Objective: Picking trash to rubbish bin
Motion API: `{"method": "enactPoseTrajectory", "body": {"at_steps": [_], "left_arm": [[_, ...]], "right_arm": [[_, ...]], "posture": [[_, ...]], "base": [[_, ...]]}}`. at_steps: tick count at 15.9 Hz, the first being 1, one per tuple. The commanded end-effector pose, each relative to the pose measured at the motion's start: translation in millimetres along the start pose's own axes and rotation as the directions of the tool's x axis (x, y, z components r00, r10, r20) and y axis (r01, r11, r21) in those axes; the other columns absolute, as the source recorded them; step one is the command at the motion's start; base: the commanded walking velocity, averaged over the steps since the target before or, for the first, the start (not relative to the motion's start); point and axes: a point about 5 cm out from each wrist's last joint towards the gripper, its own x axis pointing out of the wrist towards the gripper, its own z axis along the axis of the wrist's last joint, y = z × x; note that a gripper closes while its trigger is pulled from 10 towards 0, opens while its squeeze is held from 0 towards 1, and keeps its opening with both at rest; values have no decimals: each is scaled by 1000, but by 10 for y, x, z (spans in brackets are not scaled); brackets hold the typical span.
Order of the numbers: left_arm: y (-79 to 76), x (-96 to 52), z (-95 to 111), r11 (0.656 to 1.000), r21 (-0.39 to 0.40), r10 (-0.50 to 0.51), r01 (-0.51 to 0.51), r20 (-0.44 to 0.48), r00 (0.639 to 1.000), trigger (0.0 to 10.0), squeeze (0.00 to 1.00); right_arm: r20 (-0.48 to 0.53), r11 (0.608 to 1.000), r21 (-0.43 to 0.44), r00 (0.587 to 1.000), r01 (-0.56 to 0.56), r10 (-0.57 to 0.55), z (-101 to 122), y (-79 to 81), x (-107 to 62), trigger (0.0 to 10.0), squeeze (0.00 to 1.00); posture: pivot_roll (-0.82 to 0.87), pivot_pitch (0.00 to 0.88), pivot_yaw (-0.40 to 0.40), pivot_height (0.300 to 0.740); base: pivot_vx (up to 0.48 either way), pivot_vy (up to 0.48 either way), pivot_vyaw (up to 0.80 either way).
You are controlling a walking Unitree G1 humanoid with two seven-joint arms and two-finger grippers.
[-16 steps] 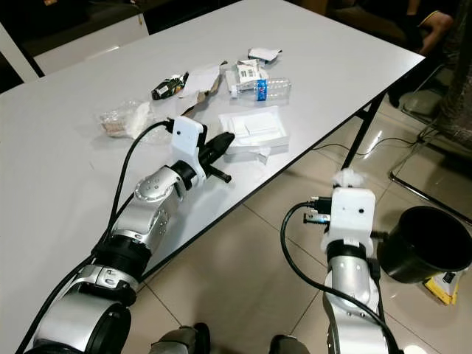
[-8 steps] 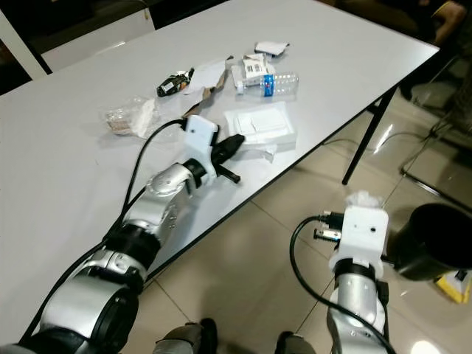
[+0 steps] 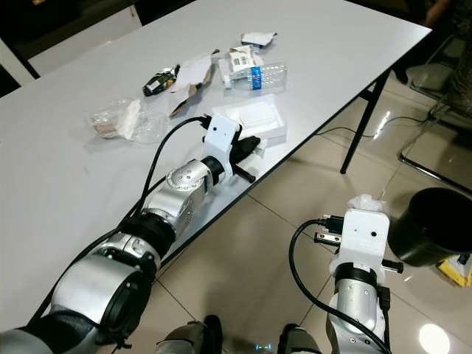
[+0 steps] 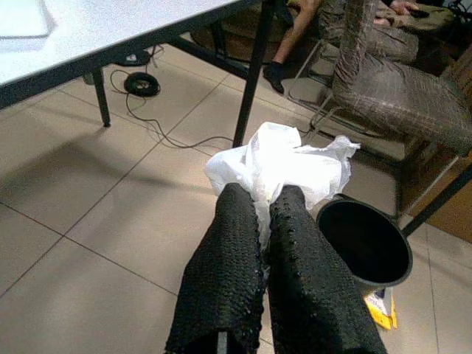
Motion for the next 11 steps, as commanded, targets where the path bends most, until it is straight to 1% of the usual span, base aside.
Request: {"method": "enactPoseTrajectory", "body": {"at_steps": [1,3,5,8,11], "left_arm": [[85,-5,23,998,13,55,-55,-5,998,10000,0],[180,-13,49,992,15,122,-122,-11,992,10000,0],[236,-20,68,988,17,155,-155,-11,988,10000,0],[311,-37,56,975,50,219,-217,-33,975,10000,0],[340,-44,44,967,70,249,-245,-50,967,10000,0]], "right_arm": [[-6,1000,22,1000,-1,1,23,33,-56,10000,0],[18,995,64,997,-75,74,90,122,-84,10000,0],[39,988,74,990,-139,136,129,202,-107,10000,0],[36,987,72,989,-144,141,127,213,-104,10000,0],[35,987,70,989,-143,141,129,205,-119,10000,0]], "posture": [[-57,220,131,740],[-63,226,129,740],[-64,226,127,740],[-64,227,126,740],[-69,231,128,740]], "base": [[0,0,0],[0,0,0],[0,0,0],[0,0,0],[0,0,0]]}}
